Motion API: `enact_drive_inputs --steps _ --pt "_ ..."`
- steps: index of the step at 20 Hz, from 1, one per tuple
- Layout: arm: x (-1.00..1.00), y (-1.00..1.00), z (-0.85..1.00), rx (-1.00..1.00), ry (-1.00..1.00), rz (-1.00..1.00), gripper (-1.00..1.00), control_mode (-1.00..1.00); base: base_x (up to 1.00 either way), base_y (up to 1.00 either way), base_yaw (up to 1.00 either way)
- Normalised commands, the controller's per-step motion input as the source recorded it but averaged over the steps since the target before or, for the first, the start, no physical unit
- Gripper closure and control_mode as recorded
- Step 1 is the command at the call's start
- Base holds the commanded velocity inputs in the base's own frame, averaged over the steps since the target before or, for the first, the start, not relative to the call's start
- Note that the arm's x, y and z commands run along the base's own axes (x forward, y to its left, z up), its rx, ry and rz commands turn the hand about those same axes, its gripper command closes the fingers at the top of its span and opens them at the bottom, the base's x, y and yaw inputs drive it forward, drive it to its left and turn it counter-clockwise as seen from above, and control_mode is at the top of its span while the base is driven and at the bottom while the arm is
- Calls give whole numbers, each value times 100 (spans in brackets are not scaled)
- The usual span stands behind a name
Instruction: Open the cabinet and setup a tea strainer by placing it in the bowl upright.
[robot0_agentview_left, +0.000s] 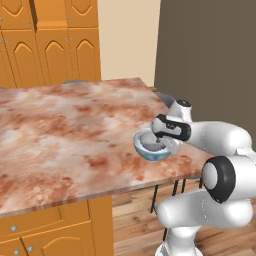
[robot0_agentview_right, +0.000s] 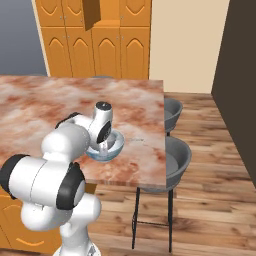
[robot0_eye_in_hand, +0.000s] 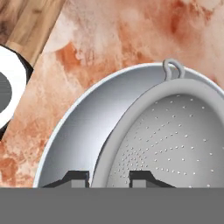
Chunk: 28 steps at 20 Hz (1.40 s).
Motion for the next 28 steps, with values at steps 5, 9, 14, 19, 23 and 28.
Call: enact_drive_inputs --steps 5,9,14,19,23,28 --pt "14 0 0 0 1 0 100 -100 0 0 0" --pt "0 1 0 0 -1 0 100 -100 0 0 0" --pt "0 0 0 0 -7 0 100 -100 0 0 0" --pt "0 10 -5 0 -8 0 100 -100 0 0 0" --pt "0 24 -18 -3 0 1 100 -100 0 0 0" --pt "0 14 -1 -2 0 1 100 -100 0 0 0"
